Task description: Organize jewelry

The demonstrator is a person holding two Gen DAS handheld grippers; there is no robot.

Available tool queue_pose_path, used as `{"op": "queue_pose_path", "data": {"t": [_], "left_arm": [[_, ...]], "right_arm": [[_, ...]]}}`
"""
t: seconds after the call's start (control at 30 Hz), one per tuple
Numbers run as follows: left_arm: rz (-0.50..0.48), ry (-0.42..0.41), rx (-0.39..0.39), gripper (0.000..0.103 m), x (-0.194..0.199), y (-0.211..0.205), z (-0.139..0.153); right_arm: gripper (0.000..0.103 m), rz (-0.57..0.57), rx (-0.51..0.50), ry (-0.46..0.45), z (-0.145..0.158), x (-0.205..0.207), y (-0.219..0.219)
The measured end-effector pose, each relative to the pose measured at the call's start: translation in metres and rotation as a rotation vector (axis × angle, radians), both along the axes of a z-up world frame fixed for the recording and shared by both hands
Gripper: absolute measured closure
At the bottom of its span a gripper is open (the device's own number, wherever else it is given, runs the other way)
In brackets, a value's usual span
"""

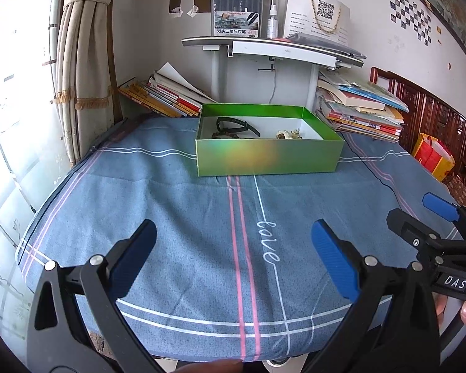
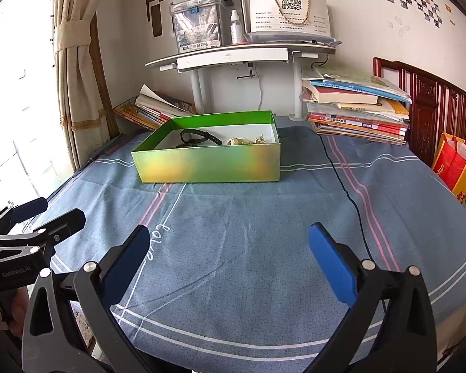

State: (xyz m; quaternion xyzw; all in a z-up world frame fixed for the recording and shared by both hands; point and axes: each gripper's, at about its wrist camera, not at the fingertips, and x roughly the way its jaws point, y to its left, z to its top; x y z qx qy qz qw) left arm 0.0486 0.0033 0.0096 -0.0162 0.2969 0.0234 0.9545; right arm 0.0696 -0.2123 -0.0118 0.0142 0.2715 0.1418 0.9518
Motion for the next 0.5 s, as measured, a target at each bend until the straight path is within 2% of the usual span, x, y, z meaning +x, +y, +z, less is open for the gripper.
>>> {"op": "queue_pose_path", "data": {"t": [0.5], "left_arm": [[-0.005,0.006,-0.001,0.004,-0.0005,-0.0008,-0.0008]], "right_arm": [[0.003,0.003,0.001,-0.002,0.0007,-0.0001,-0.0002]]}}
